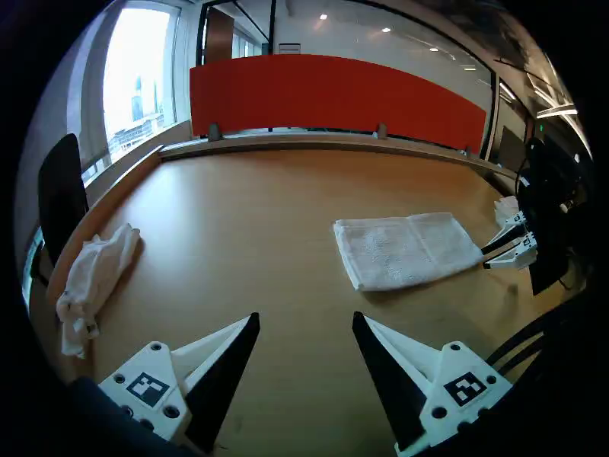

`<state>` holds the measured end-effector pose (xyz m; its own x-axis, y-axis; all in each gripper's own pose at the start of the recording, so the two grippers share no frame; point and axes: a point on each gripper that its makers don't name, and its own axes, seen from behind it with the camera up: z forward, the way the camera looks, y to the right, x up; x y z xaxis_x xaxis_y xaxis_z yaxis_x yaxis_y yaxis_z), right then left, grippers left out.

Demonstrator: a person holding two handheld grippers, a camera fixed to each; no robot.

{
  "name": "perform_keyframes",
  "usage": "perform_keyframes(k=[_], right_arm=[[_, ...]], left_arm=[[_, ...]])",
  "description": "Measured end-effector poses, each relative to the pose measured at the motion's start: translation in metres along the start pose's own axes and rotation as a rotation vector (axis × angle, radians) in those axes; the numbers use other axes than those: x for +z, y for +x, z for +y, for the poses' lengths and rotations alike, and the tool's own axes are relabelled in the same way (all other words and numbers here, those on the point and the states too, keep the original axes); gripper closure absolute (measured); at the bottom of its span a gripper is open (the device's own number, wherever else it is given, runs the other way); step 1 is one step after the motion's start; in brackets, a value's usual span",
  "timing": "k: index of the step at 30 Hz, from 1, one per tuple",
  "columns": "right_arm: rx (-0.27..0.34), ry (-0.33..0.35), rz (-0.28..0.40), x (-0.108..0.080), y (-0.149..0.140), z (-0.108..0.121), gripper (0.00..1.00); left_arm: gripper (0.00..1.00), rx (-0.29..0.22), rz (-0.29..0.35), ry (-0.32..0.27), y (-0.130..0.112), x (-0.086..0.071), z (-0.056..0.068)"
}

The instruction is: Fold towel

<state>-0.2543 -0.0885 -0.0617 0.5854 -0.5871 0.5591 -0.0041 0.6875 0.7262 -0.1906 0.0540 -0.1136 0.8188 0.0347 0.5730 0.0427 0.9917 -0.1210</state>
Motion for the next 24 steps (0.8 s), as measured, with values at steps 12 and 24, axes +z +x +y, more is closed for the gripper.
perform_keyframes(k=[12, 24], right_arm=[[-0.005, 0.002, -0.02, 0.004, -0.005, 0.004, 0.57], [0.008, 0.012, -0.009, 0.001, -0.003, 0.001, 0.95]], left_arm=[[0.1, 0.007, 0.038, 0.029, 0.0, 0.0, -0.014], [0.1, 0.018, 0.032, 0.027, -0.004, -0.003, -0.015]])
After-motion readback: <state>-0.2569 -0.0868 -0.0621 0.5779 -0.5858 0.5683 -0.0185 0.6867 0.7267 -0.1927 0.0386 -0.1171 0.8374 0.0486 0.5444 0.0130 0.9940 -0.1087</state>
